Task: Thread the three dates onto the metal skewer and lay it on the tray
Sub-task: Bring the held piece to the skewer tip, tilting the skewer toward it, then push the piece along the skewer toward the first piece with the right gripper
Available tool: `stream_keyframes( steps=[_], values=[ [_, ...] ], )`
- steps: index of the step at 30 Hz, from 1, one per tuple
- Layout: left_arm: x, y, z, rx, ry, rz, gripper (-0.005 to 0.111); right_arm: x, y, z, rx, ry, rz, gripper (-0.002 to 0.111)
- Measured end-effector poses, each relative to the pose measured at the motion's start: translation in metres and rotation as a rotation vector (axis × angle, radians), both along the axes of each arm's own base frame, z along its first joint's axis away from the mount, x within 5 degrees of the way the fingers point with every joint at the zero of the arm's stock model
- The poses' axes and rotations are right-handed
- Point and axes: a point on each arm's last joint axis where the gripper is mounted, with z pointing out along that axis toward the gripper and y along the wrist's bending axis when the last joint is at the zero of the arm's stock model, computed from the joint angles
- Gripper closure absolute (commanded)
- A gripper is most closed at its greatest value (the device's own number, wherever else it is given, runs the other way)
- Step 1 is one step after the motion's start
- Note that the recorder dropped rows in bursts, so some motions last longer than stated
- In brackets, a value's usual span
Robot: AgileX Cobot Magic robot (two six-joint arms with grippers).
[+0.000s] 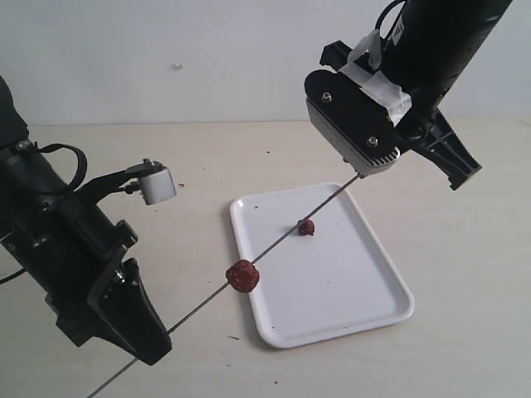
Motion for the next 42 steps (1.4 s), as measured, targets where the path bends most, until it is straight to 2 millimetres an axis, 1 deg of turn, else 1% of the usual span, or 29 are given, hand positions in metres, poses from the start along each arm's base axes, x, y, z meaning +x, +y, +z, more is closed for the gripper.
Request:
stream_keyframes(
  steps=[9, 21, 29, 37, 42],
  values=[
    [0.000, 0.000, 0.000, 0.010, 0.010, 0.013, 0.107, -0.003, -0.001, 0.006, 0.009, -0.015, 0.001, 0.086],
    [0.000, 0.000, 0.000, 0.015, 0.018, 0.025, 0.107, -0.008, -0.002, 0.004, -0.004, 0.048, 0.008, 0.086],
    [0.000, 0.000, 0.000, 0.016, 0.023, 0.032, 0.107, -0.009, 0.000, 0.004, 0.008, 0.056, 0.024, 0.086],
    [0.000, 0.000, 0.000, 0.015, 0.024, 0.033, 0.107, -0.013, -0.002, 0.017, 0.028, -0.014, 0.041, 0.086],
    [0.000, 0.000, 0.000, 0.016, 0.025, 0.034, 0.107, -0.014, -0.002, 0.019, 0.029, -0.020, 0.044, 0.086]
  ],
)
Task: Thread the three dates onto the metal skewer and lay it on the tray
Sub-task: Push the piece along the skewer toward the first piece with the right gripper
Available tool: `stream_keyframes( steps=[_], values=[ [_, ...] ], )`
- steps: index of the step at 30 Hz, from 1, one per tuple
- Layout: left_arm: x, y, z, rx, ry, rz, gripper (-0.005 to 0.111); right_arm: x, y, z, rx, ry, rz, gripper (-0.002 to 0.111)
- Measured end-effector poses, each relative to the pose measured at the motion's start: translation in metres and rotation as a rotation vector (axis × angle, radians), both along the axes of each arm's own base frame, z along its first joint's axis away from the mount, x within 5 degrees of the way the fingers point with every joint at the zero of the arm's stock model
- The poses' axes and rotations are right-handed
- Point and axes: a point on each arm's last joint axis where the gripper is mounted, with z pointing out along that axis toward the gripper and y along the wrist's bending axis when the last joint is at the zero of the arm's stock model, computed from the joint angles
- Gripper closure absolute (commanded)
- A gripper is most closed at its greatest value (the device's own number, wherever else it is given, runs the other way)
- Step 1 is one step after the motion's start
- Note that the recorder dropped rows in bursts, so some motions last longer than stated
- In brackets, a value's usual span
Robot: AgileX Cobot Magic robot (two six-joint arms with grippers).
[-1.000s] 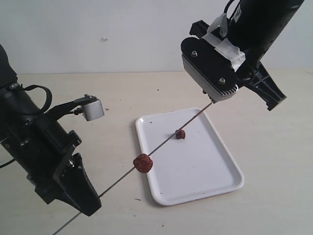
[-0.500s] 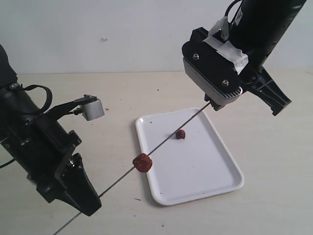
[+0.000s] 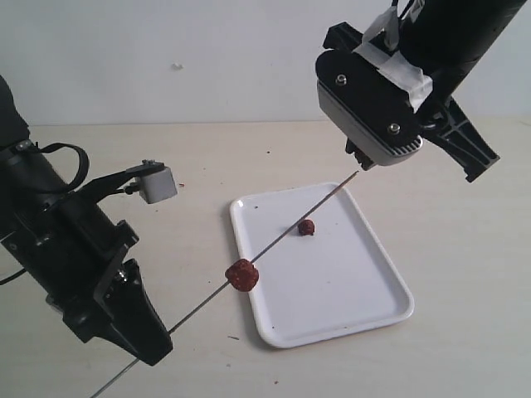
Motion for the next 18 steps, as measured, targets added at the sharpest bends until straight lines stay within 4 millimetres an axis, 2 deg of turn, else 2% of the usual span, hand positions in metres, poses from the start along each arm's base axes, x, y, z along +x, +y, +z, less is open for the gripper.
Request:
stream_keyframes(
  steps=[4, 9, 18],
  values=[
    [0.000, 0.000, 0.000, -0.001, 0.002, 0.003, 0.107, 0.000, 0.000, 0.000, -0.012, -0.001, 0.024, 0.086],
    [0.000, 0.000, 0.000, -0.003, 0.003, 0.004, 0.107, -0.006, 0.014, 0.000, -0.124, -0.047, 0.082, 0.086],
    [0.000, -0.002, 0.002, -0.020, 0.012, 0.018, 0.107, -0.009, 0.019, 0.000, -0.096, -0.036, 0.078, 0.086]
  ],
)
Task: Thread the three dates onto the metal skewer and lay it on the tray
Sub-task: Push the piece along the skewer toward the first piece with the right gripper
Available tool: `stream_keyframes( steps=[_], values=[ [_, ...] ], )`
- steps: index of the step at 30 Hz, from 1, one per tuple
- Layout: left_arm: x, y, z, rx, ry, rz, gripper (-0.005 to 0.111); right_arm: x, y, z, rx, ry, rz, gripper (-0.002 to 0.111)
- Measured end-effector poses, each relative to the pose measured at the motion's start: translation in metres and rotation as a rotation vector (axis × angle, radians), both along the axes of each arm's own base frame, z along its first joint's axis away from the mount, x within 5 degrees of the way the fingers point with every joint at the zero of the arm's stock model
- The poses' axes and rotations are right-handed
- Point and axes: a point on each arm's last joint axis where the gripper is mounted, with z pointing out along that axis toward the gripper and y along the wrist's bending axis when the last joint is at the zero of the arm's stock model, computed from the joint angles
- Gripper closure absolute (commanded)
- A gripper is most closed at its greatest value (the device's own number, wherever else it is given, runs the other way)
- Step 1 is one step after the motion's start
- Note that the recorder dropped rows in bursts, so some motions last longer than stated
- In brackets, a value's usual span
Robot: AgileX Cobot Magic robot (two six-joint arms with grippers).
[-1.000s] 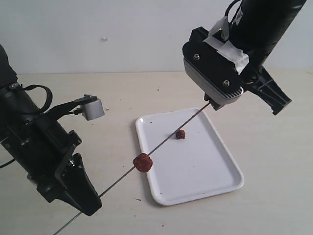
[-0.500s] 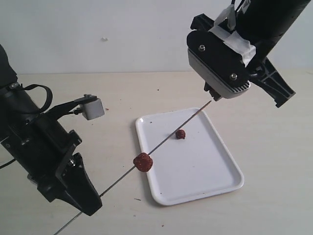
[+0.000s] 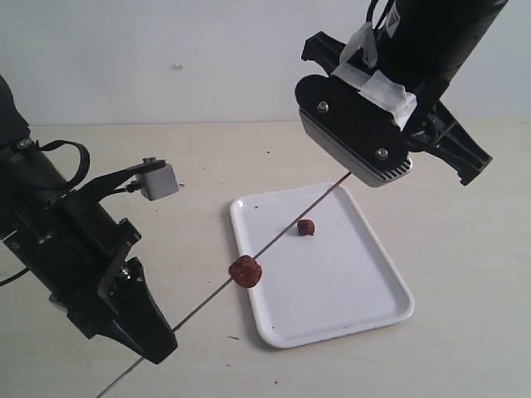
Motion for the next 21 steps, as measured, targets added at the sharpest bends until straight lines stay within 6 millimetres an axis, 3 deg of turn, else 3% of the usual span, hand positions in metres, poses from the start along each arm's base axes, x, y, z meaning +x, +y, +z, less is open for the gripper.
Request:
stream_keyframes(
  steps=[21],
  values=[
    [0.0015, -0.0090, -0.0023, -0.065, 0.112, 0.070, 0.107, 0.0003, -0.0003, 0.0001, -0.002, -0.003, -0.005, 0.086]
  ],
)
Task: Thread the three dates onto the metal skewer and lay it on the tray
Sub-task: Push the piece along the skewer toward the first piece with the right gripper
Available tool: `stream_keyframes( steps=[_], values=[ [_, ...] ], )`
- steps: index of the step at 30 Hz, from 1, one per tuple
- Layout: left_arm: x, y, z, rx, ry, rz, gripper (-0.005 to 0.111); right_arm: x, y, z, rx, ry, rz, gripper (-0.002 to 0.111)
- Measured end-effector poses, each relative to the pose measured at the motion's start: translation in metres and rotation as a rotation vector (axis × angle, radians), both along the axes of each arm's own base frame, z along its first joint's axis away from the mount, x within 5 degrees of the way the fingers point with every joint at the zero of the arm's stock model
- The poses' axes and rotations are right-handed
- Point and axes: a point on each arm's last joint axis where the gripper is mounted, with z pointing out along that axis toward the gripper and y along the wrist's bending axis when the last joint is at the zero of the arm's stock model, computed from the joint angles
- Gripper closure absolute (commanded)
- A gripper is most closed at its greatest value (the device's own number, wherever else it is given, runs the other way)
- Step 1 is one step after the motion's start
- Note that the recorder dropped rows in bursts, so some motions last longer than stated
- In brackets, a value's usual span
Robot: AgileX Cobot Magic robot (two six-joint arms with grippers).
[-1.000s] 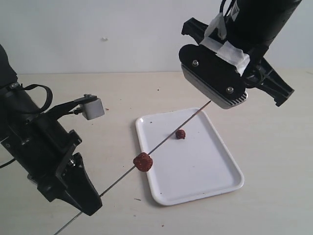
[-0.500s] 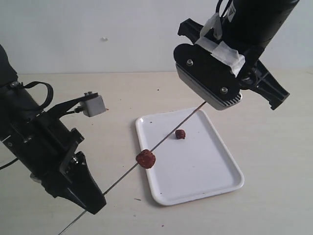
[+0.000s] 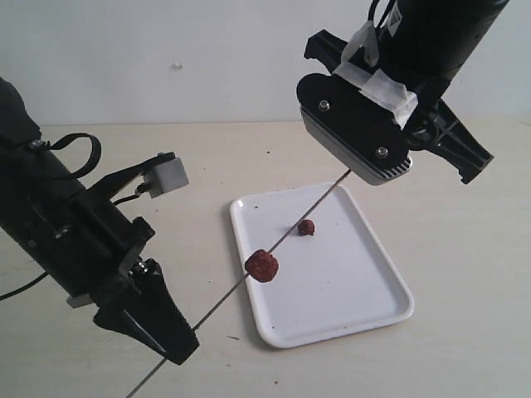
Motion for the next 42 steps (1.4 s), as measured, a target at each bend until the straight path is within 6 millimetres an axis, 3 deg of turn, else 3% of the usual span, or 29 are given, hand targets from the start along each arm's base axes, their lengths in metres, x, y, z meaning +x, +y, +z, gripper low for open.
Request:
stream_keyframes(
  steps=[20, 29, 42],
  values=[
    [0.005, -0.006, 0.010, -0.051, 0.013, 0.040, 0.107, -0.004, 0.005, -0.001, 0.055, 0.046, 0.000, 0.086],
    [0.013, -0.011, 0.022, -0.068, -0.004, 0.071, 0.107, -0.019, 0.031, -0.001, 0.079, 0.065, 0.066, 0.086],
    [0.014, -0.013, 0.025, -0.090, 0.011, 0.090, 0.107, -0.027, 0.042, 0.000, 0.164, 0.122, 0.056, 0.086]
  ],
)
